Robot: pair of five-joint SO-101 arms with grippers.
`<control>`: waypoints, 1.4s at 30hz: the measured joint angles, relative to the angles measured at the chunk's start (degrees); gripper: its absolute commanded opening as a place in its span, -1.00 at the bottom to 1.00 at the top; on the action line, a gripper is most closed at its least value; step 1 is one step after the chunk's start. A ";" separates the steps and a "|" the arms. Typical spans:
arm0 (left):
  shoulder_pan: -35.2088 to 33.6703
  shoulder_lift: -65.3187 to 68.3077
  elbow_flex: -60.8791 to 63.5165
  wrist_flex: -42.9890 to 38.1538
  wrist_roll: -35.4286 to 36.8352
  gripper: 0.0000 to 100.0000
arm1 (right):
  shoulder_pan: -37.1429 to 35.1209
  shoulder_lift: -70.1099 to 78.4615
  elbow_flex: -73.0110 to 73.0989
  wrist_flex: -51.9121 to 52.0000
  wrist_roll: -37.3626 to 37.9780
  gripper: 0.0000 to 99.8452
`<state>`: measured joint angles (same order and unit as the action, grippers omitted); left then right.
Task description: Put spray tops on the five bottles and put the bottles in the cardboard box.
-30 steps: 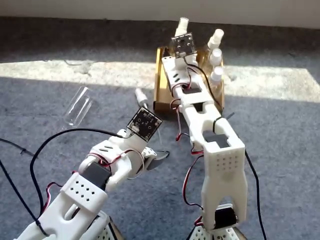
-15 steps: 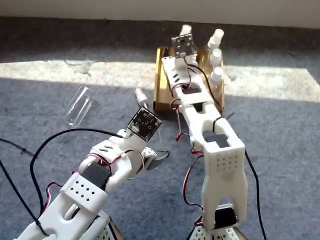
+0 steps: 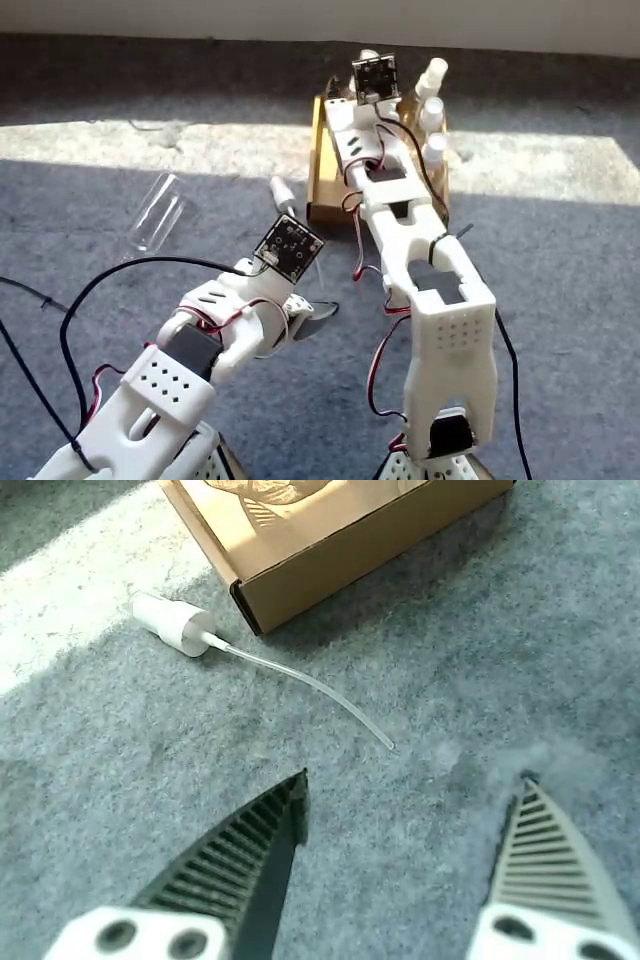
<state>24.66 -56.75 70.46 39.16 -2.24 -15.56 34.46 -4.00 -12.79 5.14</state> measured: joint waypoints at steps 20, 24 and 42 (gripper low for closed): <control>0.00 0.00 0.00 0.00 0.00 -0.43 | -2.81 -21.19 -17.32 35.78 -0.26 -0.48; -0.97 0.00 0.00 0.00 0.00 -0.43 | -4.31 -28.57 -19.69 47.65 -0.26 -0.48; -36.92 15.30 -46.07 30.07 -6.42 -0.53 | -4.48 -56.09 -15.82 102.07 2.99 -0.48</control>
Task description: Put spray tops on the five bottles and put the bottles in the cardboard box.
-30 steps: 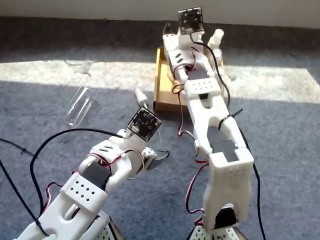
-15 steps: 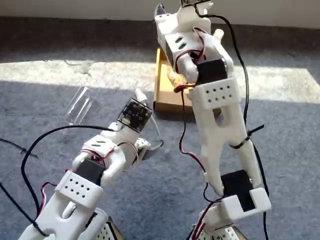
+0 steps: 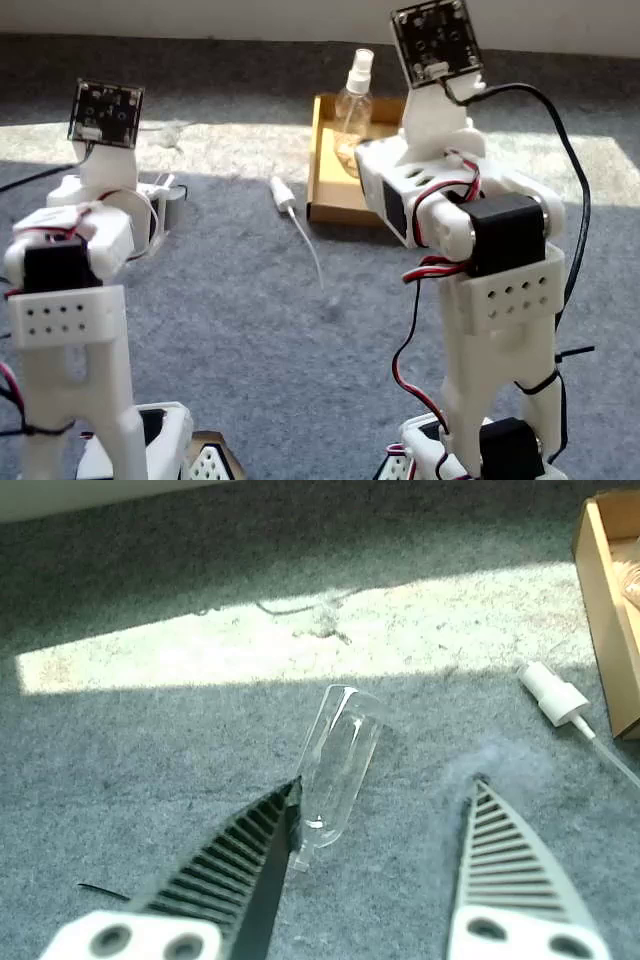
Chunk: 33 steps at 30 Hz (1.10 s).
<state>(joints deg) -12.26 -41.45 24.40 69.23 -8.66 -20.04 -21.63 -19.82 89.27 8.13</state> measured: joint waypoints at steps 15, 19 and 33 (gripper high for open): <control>-4.13 53.98 -43.43 13.01 -8.26 -0.44 | 8.18 -18.37 43.78 -4.84 14.33 -0.47; -5.80 64.00 -52.84 14.86 -8.35 -0.43 | 12.22 -25.58 57.85 -6.51 19.25 -0.47; -5.89 92.66 -67.60 19.34 -19.25 -0.51 | 14.86 -30.77 67.78 -9.41 20.66 -0.47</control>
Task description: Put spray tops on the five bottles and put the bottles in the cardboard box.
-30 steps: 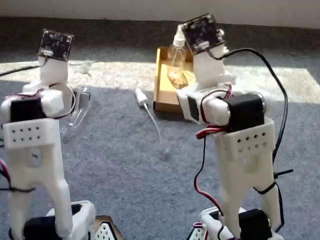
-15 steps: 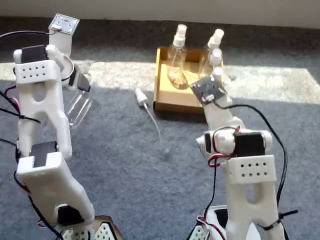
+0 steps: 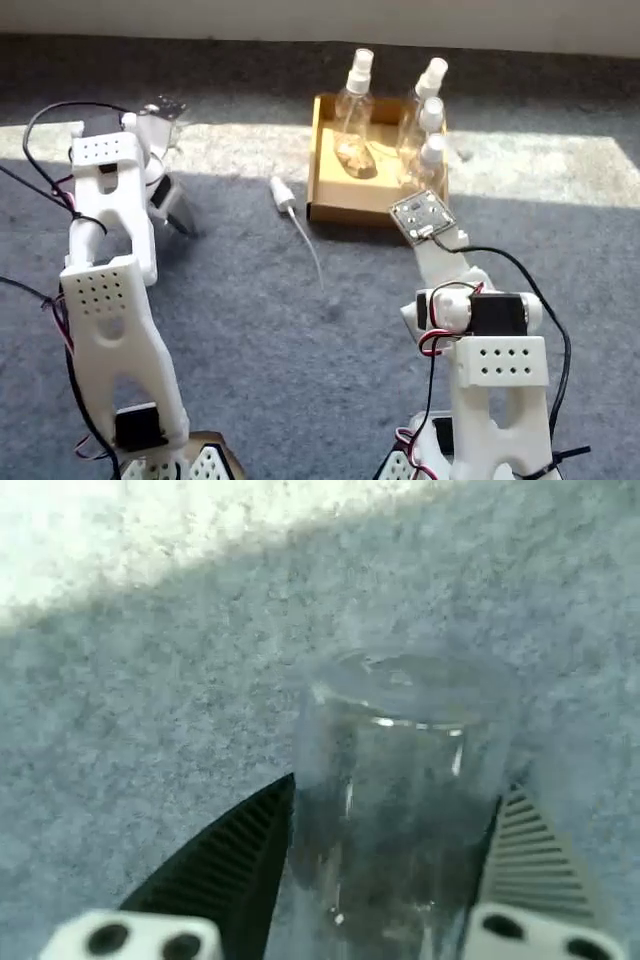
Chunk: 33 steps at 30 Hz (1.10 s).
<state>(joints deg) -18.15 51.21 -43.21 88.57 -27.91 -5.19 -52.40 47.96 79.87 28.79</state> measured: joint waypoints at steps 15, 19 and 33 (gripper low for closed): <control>8.53 2.46 0.79 10.02 -20.92 -0.63 | 0.00 0.00 0.62 0.53 0.00 -0.47; 13.36 -4.13 12.57 10.02 -21.36 -0.63 | 0.00 0.00 0.62 1.49 0.00 -0.47; 45.54 -55.56 75.78 -15.47 -11.69 -0.53 | 10.20 -0.18 0.62 1.93 -0.79 -0.47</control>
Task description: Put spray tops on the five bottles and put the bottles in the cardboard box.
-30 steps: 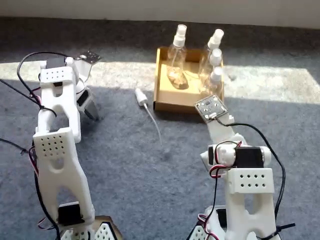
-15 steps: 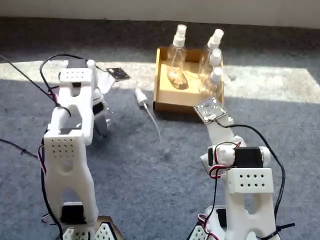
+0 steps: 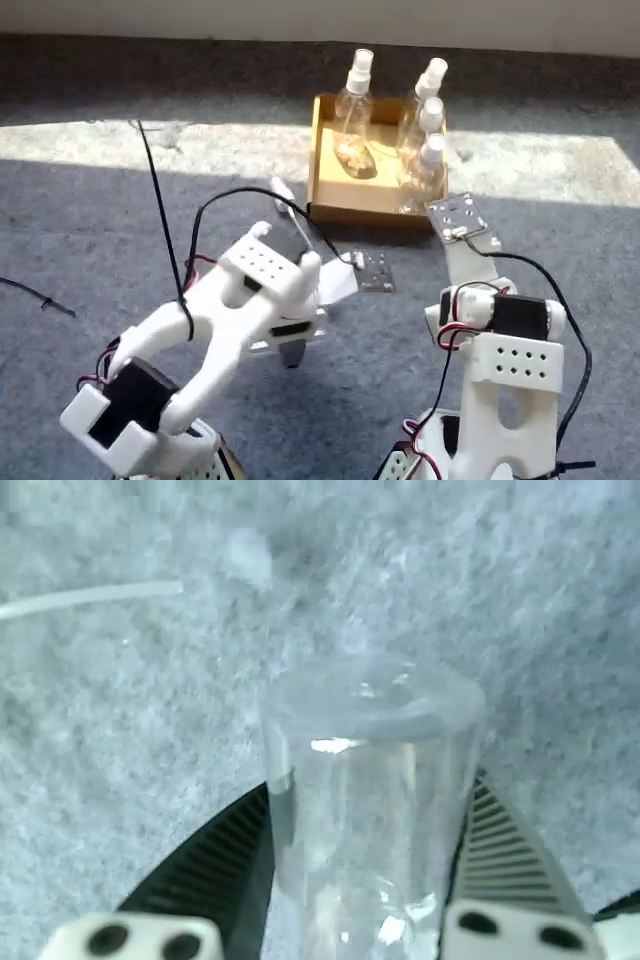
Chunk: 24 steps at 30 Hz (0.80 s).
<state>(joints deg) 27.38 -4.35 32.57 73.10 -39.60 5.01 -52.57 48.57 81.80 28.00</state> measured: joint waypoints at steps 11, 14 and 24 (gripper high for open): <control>5.19 3.87 2.29 -10.20 2.73 -0.50 | 2.20 0.00 0.00 0.00 0.00 -0.47; 5.36 3.78 2.37 -10.46 1.58 -0.49 | 2.20 0.00 0.00 0.00 0.00 -0.47; 5.36 0.62 2.37 -10.02 0.44 -0.31 | 2.20 0.00 0.00 0.00 0.00 -0.47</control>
<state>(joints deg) 32.75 -3.74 34.95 63.08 -39.16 7.21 -52.57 48.57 81.80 28.00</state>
